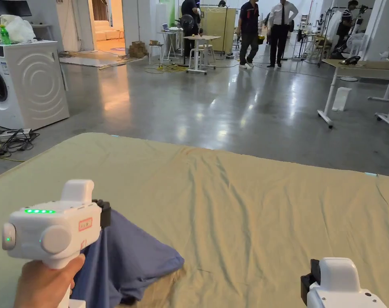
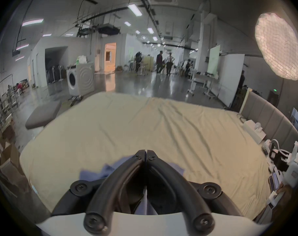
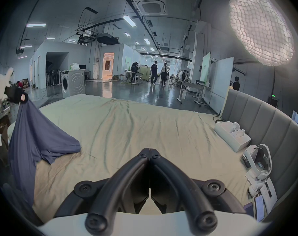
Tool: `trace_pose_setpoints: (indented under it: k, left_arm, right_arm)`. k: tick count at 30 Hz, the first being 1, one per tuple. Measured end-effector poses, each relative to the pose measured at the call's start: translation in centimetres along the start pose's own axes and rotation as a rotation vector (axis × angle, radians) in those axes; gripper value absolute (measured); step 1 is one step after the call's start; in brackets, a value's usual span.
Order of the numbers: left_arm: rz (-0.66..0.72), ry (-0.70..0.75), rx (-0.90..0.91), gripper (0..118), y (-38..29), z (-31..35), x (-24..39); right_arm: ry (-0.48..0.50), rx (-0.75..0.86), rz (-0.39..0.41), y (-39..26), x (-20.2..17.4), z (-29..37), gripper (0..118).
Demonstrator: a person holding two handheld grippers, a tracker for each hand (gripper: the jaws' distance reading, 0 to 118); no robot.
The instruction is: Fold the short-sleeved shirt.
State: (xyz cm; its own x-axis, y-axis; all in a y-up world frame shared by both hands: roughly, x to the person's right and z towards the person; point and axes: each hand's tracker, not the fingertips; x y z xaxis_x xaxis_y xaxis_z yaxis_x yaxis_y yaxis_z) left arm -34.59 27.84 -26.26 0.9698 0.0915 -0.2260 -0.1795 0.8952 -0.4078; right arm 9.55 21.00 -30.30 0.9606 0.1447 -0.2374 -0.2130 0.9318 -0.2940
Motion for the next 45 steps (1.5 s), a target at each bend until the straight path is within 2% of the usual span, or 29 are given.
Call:
trace_pose_setpoints:
  k: [3,9,17,24,34,37,39,40,45]
  left_arm:
    - [0.022,-0.067,0.038,2,3.0,0.6,2.9]
    - [-0.043,-0.203,0.091,2,6.9,0.9,10.8]
    - [-0.117,-0.471,0.099,2,7.5,0.4,22.9]
    - [-0.175,-0.649,0.003,2,2.3,-0.2,32.7]
    - [-0.157,-0.717,-0.275,3,-9.8,-3.2,37.3]
    - [-0.141,-0.729,-0.342,24,-11.3,-3.4,36.8]
    - [-0.106,-0.750,-0.342,58,-11.2,-3.1,35.5]
    - [-0.097,-0.741,-0.333,68,-10.9,-2.9,34.9]
    - [-0.040,-0.608,-0.137,73,-7.9,-0.6,29.9]
  right_arm:
    - [-0.020,0.018,-0.019,0.3,1.4,0.7,0]
    - [-0.072,0.041,-0.053,0.6,4.9,2.3,0]
    - [-0.165,0.061,-0.098,0.5,10.4,4.7,0]
    - [-0.260,0.076,-0.119,0.2,14.5,7.0,0]
    - [-0.292,0.040,-0.151,-1.0,16.0,7.6,0]
    - [-0.285,0.035,-0.146,-1.1,15.7,7.4,0]
    - [-0.277,0.034,-0.141,-1.0,15.4,7.3,0]
    - [-0.272,0.034,-0.138,-1.0,15.3,7.2,0]
    - [-0.245,0.051,-0.128,0.0,14.3,6.9,0]
